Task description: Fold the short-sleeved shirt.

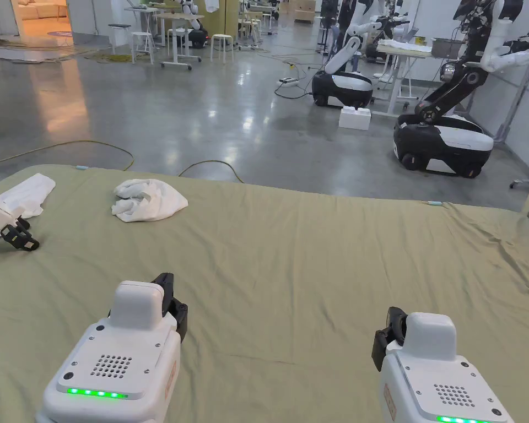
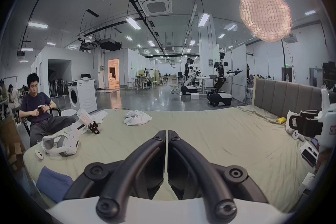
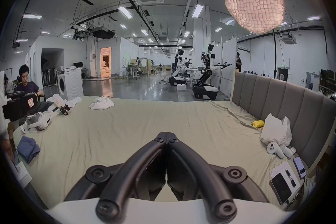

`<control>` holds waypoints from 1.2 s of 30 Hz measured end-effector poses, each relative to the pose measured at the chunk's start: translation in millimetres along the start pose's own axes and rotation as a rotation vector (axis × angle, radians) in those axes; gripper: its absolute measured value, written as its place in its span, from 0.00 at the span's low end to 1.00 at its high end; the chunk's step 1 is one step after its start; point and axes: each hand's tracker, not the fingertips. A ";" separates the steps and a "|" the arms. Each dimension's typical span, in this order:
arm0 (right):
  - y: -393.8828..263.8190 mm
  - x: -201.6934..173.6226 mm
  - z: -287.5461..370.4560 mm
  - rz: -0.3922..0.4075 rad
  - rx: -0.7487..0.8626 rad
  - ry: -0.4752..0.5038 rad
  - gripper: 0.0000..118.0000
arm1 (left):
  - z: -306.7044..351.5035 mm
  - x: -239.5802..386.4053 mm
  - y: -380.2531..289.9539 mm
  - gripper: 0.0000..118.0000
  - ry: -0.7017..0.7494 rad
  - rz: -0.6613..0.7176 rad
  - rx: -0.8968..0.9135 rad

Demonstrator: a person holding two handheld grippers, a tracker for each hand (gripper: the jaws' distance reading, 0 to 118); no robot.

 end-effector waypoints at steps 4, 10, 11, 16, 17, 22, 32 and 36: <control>1.0 0.6 -0.8 0.008 -0.003 0.005 0.00 | -0.1 -3.3 0.1 0.03 0.022 0.013 -0.012; -1.4 -0.6 -3.1 0.007 -0.012 -0.024 0.45 | -0.1 -10.5 -2.7 0.39 0.019 0.015 -0.006; -2.0 0.0 -4.0 -0.002 -0.018 -0.023 0.68 | 0.0 -11.0 -3.3 0.54 0.014 0.016 -0.006; -5.7 1.2 -2.8 0.004 -0.002 -0.076 0.85 | 1.4 -10.0 -3.9 0.80 0.027 0.006 0.007; -6.1 1.3 -3.2 0.003 0.004 -0.089 0.93 | -0.5 -10.0 -3.0 0.83 0.033 0.011 -0.009; -4.5 10.5 2.4 -0.051 0.039 -0.103 1.00 | 2.6 -23.4 -0.3 0.83 -0.039 0.175 -0.021; 1.5 31.2 -10.9 -0.069 -0.020 -0.084 1.00 | -1.3 -26.6 0.5 0.83 0.017 0.138 -0.002; 9.3 35.0 -18.4 -0.092 -0.102 -0.130 1.00 | -3.8 -29.0 1.1 0.83 0.046 0.109 0.005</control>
